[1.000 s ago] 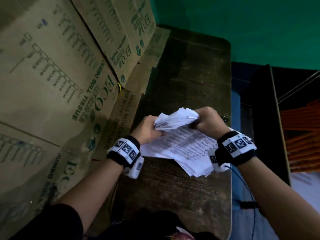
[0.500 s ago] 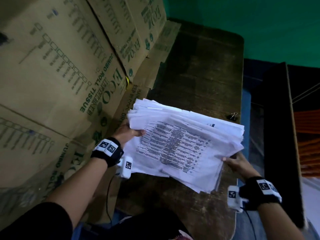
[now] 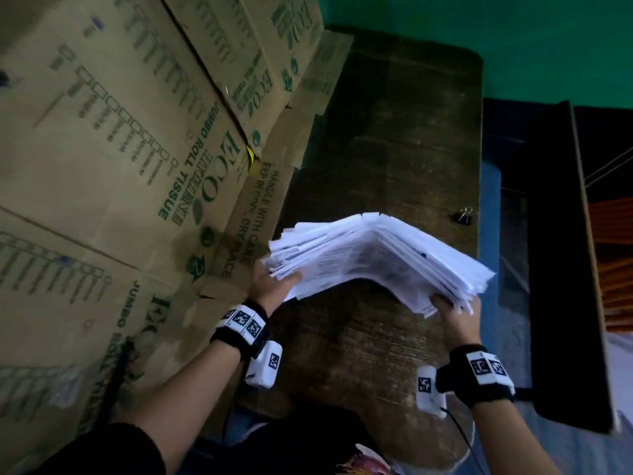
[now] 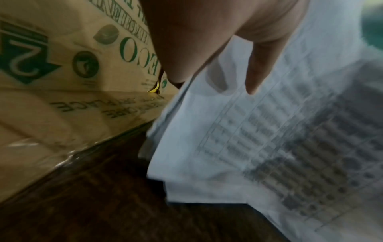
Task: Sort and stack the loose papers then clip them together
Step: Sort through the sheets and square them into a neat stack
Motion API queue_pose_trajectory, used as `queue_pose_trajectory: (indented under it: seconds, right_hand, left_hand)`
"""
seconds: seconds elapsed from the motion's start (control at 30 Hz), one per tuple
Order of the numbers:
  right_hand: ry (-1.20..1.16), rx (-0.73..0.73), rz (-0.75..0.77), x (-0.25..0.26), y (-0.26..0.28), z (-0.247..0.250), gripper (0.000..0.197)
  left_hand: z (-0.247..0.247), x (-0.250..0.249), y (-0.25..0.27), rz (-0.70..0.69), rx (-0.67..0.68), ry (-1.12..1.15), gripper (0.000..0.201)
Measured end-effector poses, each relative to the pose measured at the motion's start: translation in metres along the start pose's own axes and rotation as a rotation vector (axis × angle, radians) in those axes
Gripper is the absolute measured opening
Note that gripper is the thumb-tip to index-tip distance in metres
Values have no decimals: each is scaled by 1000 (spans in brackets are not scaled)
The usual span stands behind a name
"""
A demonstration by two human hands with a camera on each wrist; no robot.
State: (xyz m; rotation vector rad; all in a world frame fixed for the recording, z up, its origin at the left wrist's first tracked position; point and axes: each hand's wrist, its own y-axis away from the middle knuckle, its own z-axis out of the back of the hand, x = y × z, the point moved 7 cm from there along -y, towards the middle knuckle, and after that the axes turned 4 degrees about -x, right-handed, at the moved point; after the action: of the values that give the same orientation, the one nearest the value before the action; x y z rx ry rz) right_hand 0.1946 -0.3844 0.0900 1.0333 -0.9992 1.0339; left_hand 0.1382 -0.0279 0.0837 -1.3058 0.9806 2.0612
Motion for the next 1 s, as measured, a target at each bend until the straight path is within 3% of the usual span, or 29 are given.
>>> queue_pose_trajectory:
  seconds: [0.03,0.1,0.17,0.27,0.33,0.4,0.5,0.6,0.67,0.73,0.87,0.93,1.0]
  right_hand:
    - [-14,16,76,12,-1,-3,57]
    - [5,49,115,18,-3,-6,59]
    - [-25,73,34,6,-9,-5,60]
    - [-60,106,-137,-5,-15,-16,54]
    - [-7,16,-213,-28,-23,-12,50]
    - [145,-77,-270,-37,-24,-10,60]
    - [151,-102,-15,11,-21,-16,41]
    - [218,-127,145,36,-11,-16,33]
    - [328,-182,139,29,-4,-8,36]
    - [344,-129,177,31,3,-13,42]
    - [22,-76,67,28,6,-22,50]
    - [28,-81,50,22,5,-18,43]
    - [28,-80,71,21,-1,-15,36]
  left_hand:
    - [0,0,2,22,20,-76,40]
    - [0,5,-1,-45,51,-214,38]
    - [7,8,-10,-13,62,-117,37]
    - [4,15,-18,78,106,-201,27]
    - [0,20,-21,139,50,-186,30]
    - [-3,14,-21,157,-38,-111,31]
    - [-4,-7,-20,17,-106,-51,26]
    - [3,-29,-8,-129,-151,42,34]
    - [6,-32,0,-188,-150,44,36]
    - [9,-23,-1,-222,-127,67,33]
    - [10,9,-3,-77,-38,-17,39]
    - [16,18,-10,-41,-3,-35,43]
    - [18,14,-17,-93,66,-57,52]
